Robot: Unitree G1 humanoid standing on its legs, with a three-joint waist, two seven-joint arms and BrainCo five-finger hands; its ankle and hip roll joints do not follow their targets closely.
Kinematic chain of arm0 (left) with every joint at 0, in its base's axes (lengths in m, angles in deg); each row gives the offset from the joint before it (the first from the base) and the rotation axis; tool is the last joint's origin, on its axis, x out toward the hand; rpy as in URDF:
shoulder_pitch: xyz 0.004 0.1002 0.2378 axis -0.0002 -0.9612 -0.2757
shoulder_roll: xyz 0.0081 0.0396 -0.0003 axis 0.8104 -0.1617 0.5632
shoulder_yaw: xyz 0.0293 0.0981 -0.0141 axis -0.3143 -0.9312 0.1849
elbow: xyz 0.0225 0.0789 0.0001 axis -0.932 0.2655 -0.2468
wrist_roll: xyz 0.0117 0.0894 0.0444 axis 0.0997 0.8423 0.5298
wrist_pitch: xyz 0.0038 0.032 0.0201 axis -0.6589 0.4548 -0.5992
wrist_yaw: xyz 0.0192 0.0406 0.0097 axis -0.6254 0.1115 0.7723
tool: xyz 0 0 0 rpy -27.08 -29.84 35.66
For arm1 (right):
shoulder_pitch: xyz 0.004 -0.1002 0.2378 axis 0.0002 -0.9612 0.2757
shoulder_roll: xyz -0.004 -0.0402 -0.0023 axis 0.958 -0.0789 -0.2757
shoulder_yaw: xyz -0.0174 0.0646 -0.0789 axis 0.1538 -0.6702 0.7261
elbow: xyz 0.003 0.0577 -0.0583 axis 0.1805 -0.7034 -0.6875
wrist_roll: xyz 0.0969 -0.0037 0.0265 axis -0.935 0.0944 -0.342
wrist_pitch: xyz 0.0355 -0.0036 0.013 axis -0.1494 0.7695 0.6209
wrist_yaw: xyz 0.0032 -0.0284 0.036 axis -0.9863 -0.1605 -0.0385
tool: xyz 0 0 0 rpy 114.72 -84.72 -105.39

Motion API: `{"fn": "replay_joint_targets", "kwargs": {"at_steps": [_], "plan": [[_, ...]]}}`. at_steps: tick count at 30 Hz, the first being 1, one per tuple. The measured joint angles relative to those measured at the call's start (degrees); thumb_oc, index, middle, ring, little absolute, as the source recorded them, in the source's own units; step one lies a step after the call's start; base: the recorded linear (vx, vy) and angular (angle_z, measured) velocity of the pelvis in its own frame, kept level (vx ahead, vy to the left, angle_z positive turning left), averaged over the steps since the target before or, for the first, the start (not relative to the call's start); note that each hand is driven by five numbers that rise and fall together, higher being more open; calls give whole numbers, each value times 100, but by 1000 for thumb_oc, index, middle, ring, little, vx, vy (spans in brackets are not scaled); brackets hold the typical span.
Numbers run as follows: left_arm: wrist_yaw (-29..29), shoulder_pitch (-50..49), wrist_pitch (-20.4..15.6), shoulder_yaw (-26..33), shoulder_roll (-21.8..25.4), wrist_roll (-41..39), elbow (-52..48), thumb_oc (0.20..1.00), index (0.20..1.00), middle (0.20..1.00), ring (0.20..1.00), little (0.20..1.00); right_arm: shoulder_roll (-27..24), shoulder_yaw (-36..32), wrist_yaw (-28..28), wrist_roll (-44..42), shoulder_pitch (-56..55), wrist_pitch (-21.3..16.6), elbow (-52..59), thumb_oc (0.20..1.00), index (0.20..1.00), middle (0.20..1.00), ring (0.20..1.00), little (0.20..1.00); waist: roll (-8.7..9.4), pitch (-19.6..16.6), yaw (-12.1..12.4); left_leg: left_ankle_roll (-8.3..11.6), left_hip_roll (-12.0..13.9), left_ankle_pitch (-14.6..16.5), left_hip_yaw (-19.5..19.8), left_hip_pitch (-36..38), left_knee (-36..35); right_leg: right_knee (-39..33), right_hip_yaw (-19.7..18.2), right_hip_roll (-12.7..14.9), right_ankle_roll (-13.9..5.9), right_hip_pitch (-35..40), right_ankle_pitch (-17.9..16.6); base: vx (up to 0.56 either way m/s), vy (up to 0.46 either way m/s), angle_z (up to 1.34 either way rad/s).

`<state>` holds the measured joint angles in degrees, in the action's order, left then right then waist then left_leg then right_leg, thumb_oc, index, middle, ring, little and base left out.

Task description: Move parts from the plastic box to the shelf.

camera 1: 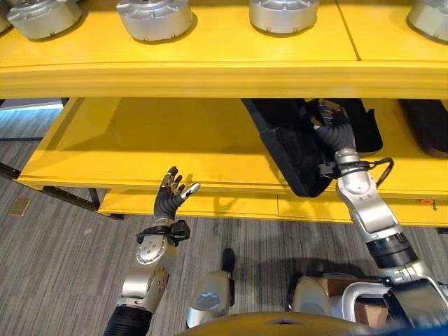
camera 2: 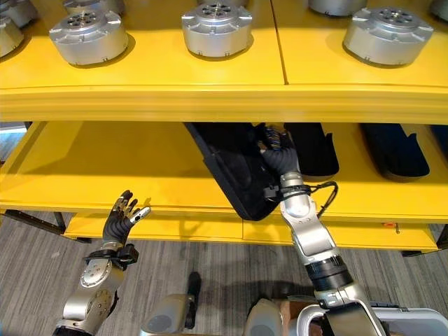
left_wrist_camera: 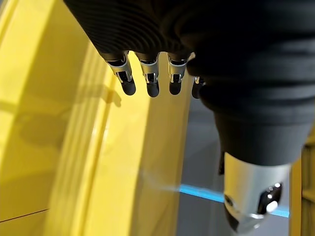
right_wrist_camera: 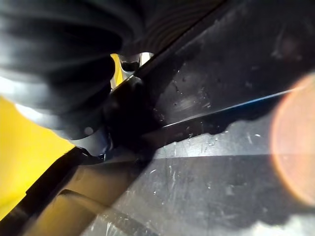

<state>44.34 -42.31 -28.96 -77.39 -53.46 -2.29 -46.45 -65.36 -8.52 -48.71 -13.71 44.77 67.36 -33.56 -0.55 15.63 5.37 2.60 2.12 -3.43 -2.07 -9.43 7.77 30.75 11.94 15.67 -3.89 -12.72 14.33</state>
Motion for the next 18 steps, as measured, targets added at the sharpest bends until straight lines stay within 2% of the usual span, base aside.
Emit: {"fn": "replay_joint_targets", "kwargs": {"at_steps": [2,4,6,9,11,18], "plan": [[-48,64,-10,-30,82,-56,3,1000,1000,1000,1000,1000,-10,125,-4,-103,340,38,-421,200,200,200,200,200,-5,12,56,21,28,14,25,-189,181,260,22,26,105,-201,121,-75,-27,14],[-59,80,-16,-77,101,-80,-2,1000,1000,1000,1000,1000,-21,138,-49,-221,545,91,-698,200,200,200,200,200,-42,32,156,24,73,15,9,-321,288,429,67,33,131,-319,198,-83,-32,13],[-57,122,-31,-204,204,-214,-5,1000,1000,1000,1000,1000,-172,327,-106,-392,1329,177,-1367,200,200,200,200,200,-85,184,208,89,91,61,50,-612,611,758,44,67,209,-603,313,-78,-29,10],[-53,139,-38,-322,253,-282,-16,1000,1000,1000,1000,1000,-223,325,-240,-523,1915,186,-1855,200,200,200,200,200,-149,390,234,110,125,76,108,-803,834,954,65,75,286,-776,360,-62,-14,7],[-56,178,-39,-477,289,-282,-39,1000,1000,1000,1000,1000,-240,329,-400,-709,2291,257,-2316,200,200,200,200,200,-148,559,360,179,153,165,120,-994,1085,1153,46,81,326,-934,438,-63,-1,-2],[-50,427,-36,-576,351,-285,-144,1000,1000,1000,1000,1000,-288,519,-436,-900,2841,420,-3119,200,200,200,200,200,-181,925,384,154,63,442,158,-1531,1817,1631,15,264,319,-1303,613,-8,9,5]]}}
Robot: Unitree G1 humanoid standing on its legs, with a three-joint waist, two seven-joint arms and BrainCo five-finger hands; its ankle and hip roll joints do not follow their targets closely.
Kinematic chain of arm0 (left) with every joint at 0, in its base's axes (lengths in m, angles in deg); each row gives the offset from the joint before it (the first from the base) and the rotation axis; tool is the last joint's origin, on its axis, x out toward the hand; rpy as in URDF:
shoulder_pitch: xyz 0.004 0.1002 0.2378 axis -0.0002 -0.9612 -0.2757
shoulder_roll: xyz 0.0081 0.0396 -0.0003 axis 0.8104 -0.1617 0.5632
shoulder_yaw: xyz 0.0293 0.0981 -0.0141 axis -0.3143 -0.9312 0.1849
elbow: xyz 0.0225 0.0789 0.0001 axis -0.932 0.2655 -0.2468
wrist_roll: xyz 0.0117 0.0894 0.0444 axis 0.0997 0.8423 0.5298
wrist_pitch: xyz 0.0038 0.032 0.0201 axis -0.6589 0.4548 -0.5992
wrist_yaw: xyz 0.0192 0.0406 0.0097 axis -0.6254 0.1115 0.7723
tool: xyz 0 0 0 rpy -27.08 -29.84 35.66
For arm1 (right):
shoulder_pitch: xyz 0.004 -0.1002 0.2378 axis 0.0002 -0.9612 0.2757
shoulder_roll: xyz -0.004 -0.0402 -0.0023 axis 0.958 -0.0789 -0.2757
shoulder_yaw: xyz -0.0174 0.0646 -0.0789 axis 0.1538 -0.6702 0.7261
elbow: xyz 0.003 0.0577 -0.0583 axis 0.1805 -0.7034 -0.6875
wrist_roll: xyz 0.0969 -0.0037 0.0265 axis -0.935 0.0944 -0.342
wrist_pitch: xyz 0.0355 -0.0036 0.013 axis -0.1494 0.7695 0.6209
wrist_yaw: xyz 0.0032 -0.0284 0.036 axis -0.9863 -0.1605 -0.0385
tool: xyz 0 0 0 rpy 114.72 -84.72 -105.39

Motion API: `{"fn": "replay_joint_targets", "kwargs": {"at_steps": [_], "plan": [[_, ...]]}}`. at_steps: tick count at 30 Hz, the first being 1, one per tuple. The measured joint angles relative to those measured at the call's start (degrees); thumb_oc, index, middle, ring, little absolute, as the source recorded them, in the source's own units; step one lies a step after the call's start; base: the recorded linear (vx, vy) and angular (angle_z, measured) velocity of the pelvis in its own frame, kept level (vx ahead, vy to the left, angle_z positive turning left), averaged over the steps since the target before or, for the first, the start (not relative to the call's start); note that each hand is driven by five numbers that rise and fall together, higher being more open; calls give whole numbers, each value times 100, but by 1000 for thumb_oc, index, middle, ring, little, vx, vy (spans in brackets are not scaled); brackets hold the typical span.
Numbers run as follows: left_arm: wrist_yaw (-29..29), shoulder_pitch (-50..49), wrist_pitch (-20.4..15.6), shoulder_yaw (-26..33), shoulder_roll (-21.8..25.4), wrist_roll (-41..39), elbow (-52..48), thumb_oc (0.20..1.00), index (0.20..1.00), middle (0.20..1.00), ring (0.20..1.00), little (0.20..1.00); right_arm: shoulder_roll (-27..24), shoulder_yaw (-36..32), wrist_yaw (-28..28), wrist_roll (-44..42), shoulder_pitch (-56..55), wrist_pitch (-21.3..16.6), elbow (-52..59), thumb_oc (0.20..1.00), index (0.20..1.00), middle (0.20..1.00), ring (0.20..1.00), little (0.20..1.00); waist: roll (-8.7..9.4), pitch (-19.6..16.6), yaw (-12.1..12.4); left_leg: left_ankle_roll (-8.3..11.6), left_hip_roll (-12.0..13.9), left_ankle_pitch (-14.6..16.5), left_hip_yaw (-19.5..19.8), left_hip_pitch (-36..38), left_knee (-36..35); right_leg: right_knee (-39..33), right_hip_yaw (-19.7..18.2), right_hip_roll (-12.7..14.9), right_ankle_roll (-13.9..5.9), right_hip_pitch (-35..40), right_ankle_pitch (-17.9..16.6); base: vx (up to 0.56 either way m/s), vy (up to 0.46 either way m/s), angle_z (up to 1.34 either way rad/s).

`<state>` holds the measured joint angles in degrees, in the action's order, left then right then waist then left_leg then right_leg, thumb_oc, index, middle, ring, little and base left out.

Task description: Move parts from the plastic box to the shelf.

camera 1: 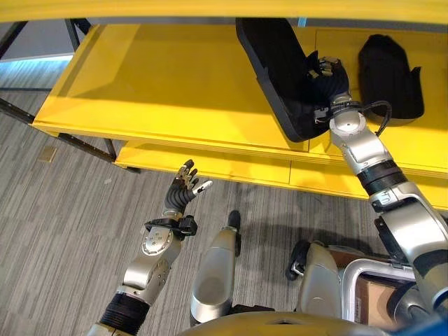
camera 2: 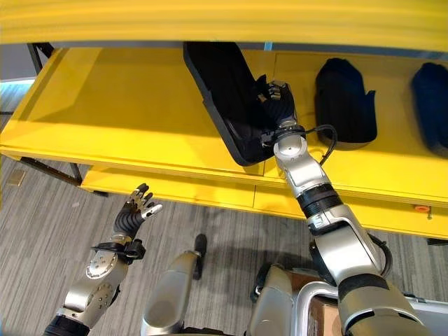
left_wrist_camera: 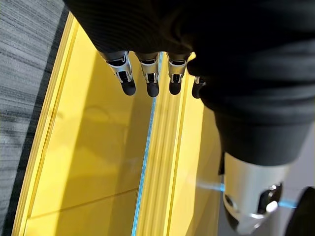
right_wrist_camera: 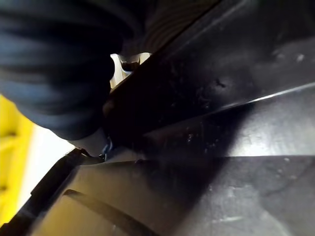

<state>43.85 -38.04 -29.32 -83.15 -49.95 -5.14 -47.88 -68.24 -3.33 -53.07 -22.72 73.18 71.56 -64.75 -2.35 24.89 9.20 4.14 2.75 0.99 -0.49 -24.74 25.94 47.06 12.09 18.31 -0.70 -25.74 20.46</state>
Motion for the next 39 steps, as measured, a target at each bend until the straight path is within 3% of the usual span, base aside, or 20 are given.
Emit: {"fn": "replay_joint_targets", "kwargs": {"at_steps": [8,13,22,30,39], "plan": [[122,120,-44,-156,98,-182,-238,1000,1000,1000,1000,1000,-387,-186,-411,-642,1188,0,-1233,200,200,200,200,200,-79,325,133,-50,-59,49,117,-568,375,250,82,88,58,-411,47,-2,37,8],[145,153,-77,-363,199,-216,-246,1000,1000,1000,1000,1000,-389,-293,-615,-1113,1754,-3,-2126,200,200,200,200,200,-77,326,152,-43,-101,60,132,-644,417,248,114,141,36,-443,49,13,17,6],[243,309,-134,-561,201,-232,-367,1000,1000,1000,1000,1000,-395,-291,-755,-1721,2254,-137,-2751,200,200,200,200,200,-76,324,168,-46,-132,60,209,-791,408,244,200,168,37,-523,55,24,17,4],[269,514,-171,-690,203,-263,-375,1000,1000,1000,1000,1000,-377,-419,-878,-2438,2481,-237,-3092,200,200,200,200,200,-53,311,394,-39,-167,36,273,-863,402,225,289,192,33,-535,56,17,14,5],[464,617,-230,-789,306,-444,-375,1000,1000,1000,1000,1000,-54,-461,-1009,-2714,2481,-379,-3215,200,200,200,200,200,167,183,449,-41,-203,36,351,-949,429,212,375,212,21,-531,63,-2,8,4]]}}
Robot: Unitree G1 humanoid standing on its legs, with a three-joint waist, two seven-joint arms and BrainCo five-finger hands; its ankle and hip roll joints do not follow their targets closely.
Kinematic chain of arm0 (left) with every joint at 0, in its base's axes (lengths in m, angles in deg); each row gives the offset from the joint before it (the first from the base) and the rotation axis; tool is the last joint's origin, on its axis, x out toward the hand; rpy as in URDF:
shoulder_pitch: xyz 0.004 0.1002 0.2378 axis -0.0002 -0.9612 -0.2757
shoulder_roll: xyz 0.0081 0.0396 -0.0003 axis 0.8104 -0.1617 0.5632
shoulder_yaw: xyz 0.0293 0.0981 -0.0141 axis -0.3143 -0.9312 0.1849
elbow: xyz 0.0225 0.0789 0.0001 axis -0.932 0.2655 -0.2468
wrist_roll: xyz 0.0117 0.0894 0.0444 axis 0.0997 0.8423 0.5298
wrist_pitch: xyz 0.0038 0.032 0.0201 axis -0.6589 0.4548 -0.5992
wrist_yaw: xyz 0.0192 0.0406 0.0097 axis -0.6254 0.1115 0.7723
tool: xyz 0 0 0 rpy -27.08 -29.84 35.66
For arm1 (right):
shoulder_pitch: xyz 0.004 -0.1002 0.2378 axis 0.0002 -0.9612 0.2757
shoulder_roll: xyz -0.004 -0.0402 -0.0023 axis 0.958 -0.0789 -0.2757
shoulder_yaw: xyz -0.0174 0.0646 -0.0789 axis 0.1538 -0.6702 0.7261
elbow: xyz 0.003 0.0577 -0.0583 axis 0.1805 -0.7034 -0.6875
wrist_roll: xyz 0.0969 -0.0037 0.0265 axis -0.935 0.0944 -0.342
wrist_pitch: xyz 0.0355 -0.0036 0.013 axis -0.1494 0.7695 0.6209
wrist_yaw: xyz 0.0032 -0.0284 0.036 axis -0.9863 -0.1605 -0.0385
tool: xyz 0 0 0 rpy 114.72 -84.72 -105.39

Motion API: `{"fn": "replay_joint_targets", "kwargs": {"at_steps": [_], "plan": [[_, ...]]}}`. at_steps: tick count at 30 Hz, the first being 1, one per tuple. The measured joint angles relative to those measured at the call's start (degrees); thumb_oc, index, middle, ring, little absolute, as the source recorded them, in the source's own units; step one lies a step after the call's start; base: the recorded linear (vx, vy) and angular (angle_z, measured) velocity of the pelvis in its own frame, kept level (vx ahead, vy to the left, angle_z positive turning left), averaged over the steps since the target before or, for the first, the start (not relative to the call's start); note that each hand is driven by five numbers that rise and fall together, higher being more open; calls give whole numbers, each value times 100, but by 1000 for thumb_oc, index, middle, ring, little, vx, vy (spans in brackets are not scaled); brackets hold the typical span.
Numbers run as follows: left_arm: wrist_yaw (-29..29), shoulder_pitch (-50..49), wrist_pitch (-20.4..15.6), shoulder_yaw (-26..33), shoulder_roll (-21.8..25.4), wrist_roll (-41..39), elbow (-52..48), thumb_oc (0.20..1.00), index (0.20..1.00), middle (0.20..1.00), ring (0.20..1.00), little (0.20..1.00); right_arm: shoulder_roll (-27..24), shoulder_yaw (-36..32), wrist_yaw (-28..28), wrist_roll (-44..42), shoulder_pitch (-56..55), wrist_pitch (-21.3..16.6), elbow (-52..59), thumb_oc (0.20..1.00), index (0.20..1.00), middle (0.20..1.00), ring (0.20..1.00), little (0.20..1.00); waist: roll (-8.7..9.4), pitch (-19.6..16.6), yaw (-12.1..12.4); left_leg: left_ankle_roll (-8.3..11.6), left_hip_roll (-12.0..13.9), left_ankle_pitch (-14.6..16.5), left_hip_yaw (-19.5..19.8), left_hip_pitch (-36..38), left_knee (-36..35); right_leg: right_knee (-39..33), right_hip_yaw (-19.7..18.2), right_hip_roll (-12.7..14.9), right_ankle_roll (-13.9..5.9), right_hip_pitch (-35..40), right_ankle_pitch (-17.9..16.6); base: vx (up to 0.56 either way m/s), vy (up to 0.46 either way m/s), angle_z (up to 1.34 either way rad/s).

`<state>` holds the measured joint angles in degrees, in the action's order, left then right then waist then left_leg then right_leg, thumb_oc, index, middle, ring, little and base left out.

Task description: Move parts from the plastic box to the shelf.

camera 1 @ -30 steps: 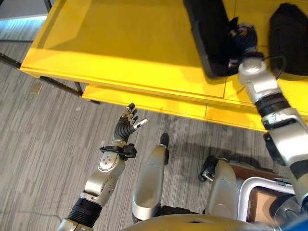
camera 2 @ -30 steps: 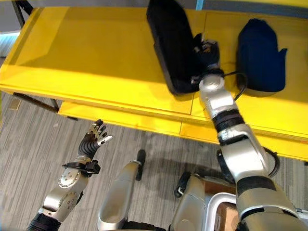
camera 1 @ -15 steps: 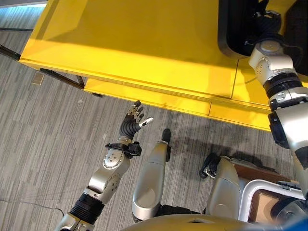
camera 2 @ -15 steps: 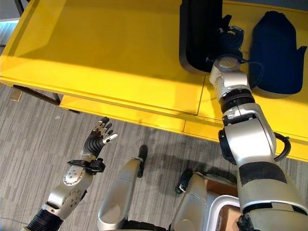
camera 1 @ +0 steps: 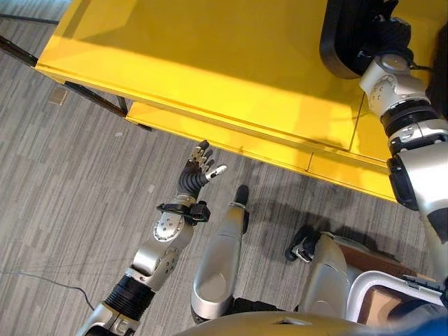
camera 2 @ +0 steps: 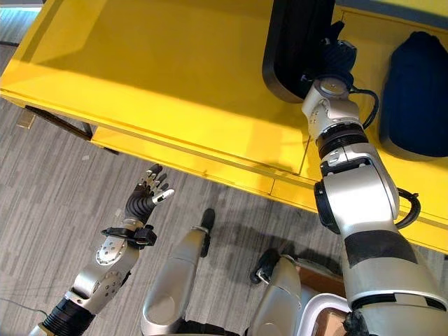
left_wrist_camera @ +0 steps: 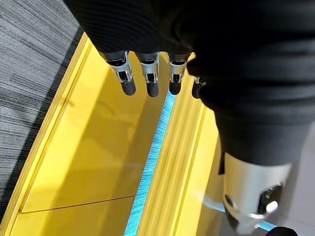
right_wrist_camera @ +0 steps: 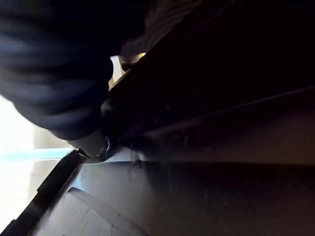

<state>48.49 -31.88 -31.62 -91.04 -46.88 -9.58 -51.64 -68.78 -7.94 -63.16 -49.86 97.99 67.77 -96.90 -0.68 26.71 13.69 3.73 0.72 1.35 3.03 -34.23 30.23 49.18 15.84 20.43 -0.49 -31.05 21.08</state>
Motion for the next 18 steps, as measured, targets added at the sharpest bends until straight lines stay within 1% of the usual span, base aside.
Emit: {"fn": "replay_joint_targets", "kwargs": {"at_steps": [5,8,12,14,18], "plan": [[29,25,-31,-2,79,-3,-1,1000,1000,1000,1000,1000,198,-52,-12,-4,-1,-8,-96,200,200,200,200,200,-4,-3,30,-33,-23,1,76,-59,0,1,57,7,18,1,34,-4,4,5],[32,32,-41,-17,81,-5,-1,1000,1000,1000,1000,1000,197,-73,-31,-34,-1,-8,-200,200,200,200,200,200,-5,-3,86,-35,-39,0,84,-71,-4,-3,66,25,12,-3,37,-7,9,5],[46,64,-43,-158,84,-5,-1,1000,1000,1000,1000,1000,197,-385,-180,-362,-1,-75,-376,200,200,200,200,200,-6,-3,158,-38,-81,-1,85,-83,-14,-6,76,65,-14,-3,51,-5,13,3],[146,71,-42,-200,85,-5,-1,1000,1000,1000,1000,1000,198,-437,-278,-462,-2,-90,-385,200,200,200,200,200,-6,-3,155,-14,-87,-16,74,-87,6,-19,75,72,-27,-4,44,0,0,0],[166,137,-43,-202,87,-4,-1,1000,1000,1000,1000,1000,198,-442,-391,-463,-2,-127,-388,200,200,200,200,200,-6,-3,149,-14,-84,-16,71,-80,2,-24,76,70,-54,-4,29,0,0,0]]}}
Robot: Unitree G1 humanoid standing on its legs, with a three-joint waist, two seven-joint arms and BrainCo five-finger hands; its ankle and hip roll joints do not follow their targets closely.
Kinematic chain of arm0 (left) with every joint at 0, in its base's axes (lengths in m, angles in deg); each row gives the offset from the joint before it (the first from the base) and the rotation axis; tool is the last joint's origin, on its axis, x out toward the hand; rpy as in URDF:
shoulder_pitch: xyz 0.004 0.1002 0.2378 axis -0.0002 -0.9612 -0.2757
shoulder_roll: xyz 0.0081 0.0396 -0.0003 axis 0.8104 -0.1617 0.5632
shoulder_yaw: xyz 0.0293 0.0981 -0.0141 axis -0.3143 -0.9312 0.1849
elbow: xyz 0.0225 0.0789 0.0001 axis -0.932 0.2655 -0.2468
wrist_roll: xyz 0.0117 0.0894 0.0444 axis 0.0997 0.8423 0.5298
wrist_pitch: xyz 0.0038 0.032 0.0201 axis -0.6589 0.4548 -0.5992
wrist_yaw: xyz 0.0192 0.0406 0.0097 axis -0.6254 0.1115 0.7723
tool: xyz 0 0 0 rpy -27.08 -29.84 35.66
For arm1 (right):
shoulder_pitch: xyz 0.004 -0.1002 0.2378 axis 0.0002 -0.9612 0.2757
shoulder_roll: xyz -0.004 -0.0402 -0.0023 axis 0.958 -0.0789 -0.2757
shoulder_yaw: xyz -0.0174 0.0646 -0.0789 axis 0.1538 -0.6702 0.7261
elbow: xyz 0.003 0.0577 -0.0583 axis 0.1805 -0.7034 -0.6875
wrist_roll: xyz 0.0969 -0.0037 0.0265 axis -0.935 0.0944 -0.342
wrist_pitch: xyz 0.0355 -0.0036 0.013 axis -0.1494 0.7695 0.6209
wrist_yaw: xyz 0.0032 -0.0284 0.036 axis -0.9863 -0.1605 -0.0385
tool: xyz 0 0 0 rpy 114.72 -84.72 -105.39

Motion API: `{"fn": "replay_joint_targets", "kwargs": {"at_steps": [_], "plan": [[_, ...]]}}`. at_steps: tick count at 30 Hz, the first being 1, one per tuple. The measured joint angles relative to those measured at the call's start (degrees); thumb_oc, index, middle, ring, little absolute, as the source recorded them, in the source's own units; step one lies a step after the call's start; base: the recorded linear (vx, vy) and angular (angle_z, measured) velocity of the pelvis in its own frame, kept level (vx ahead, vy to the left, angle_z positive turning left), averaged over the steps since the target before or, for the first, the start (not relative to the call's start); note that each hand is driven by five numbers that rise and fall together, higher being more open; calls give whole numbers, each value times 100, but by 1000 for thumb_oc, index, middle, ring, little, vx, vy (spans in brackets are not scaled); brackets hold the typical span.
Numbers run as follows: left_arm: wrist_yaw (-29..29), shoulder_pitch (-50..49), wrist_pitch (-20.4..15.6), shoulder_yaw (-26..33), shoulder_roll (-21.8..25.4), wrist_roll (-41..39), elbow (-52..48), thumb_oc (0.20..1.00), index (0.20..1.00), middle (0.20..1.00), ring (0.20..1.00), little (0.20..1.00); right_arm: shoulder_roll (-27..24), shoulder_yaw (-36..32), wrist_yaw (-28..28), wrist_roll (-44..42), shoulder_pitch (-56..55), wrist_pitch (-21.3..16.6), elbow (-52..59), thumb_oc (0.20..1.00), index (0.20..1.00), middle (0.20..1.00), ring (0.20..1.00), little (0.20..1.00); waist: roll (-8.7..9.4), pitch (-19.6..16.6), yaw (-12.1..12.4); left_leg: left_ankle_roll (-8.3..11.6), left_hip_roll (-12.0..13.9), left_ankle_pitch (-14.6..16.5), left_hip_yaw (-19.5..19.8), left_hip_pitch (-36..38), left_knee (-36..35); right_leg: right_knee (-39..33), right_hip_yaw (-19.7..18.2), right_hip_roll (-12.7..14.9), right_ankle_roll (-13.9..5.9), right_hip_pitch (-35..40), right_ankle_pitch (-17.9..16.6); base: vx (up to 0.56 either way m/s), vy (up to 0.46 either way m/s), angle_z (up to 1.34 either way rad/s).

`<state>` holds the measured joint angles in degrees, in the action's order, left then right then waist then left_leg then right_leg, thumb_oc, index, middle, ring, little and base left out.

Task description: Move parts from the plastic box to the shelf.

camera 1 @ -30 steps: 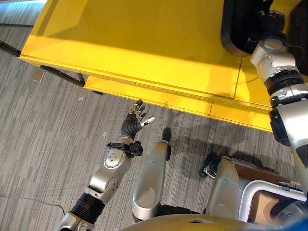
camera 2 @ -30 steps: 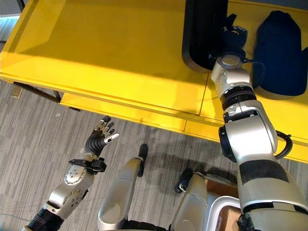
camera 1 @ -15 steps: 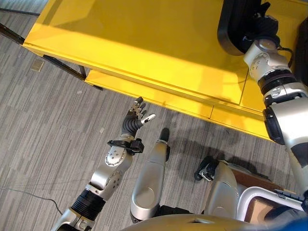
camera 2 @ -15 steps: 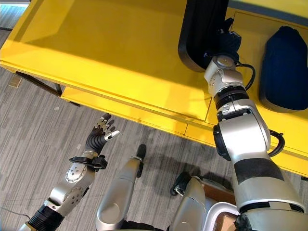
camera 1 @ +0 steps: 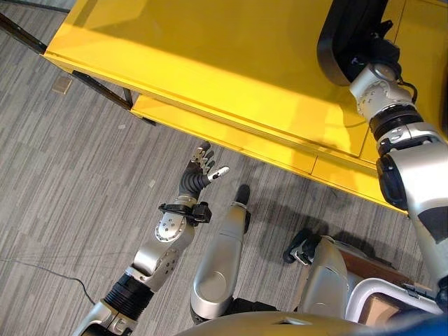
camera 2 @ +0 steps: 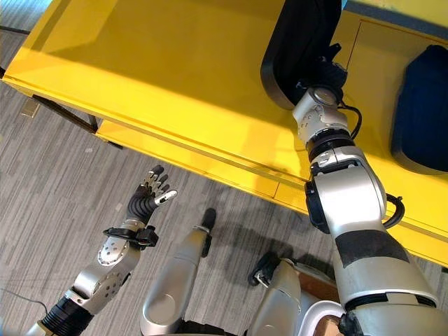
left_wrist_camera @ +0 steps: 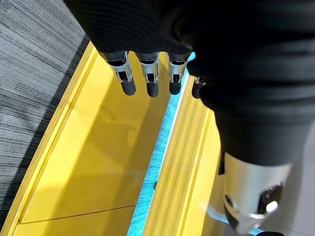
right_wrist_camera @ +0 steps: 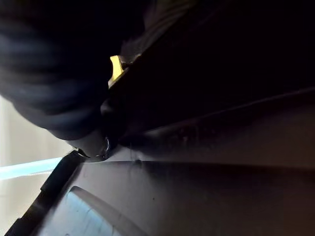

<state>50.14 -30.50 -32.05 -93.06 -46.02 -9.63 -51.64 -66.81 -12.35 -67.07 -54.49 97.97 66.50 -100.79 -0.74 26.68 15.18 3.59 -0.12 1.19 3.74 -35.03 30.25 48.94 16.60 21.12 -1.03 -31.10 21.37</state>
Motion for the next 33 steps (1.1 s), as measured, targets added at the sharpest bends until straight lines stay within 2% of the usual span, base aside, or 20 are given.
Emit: {"fn": "replay_joint_targets", "kwargs": {"at_steps": [9,10,11,12,13,14,20,27,33], "plan": [[103,34,-8,-15,0,0,0,1000,1000,1000,1000,1000,9,-48,-205,-34,0,-9,-155,200,200,200,200,200,-3,0,-15,-2,7,3,-5,-14,-10,-21,-10,-2,37,-24,23,0,0,0],[121,22,-8,-27,0,0,0,1000,1000,1000,1000,1000,9,-48,-222,-34,-1,-9,-161,420,420,420,420,420,-3,-1,-16,-19,7,13,-6,-28,-13,-21,-15,-2,37,-42,23,0,0,0],[122,20,-8,-35,0,0,0,1000,1000,1000,1000,1000,10,-47,-225,-34,-1,-9,-169,489,489,489,489,489,-4,0,-18,-20,7,14,-7,-37,-12,-20,-15,-4,36,-50,23,0,0,0],[122,22,-8,-43,0,0,0,1000,1000,1000,1000,1000,10,-48,-232,-35,-1,-9,-179,793,793,793,793,793,-5,0,-20,-17,7,12,-8,-40,-12,-21,-15,-4,36,-53,23,0,0,0],[124,23,-8,-48,0,0,0,1000,1000,1000,1000,1000,10,-47,-230,-33,0,-21,-178,959,959,959,959,959,-5,0,-22,-15,7,13,-8,-39,-12,-22,-15,-3,36,-53,23,0,0,0],[126,21,-10,-61,0,0,0,1000,1000,1000,1000,1000,9,-34,-220,-23,1,-58,-178,1000,1000,1000,1000,1000,-8,-2,-20,-9,9,10,-7,-38,-12,-23,-16,-3,36,-51,23,0,0,0],[158,37,-108,-91,-1,1,-6,1000,1000,1000,1000,1000,-7,183,-180,312,4,-80,-179,1000,1000,1000,1000,1000,-10,-3,-27,-9,10,11,-9,-38,-8,-23,-15,-3,35,-50,25,0,0,0],[246,58,-123,-108,-1,1,-95,1000,1000,1000,1000,1000,-7,478,-159,915,7,70,-178,1000,1000,1000,1000,1000,-10,-3,-86,-9,12,11,-8,-39,-16,-24,-15,-9,33,-50,24,0,0,0],[245,163,-127,-109,5,0,-94,1000,1000,1000,1000,1000,2,495,-293,983,14,87,66,1000,1000,1000,1000,1000,-17,-7,-195,6,43,0,-24,7,-20,-20,-35,-48,-6,-22,-7,-11,-17,-2]]}}
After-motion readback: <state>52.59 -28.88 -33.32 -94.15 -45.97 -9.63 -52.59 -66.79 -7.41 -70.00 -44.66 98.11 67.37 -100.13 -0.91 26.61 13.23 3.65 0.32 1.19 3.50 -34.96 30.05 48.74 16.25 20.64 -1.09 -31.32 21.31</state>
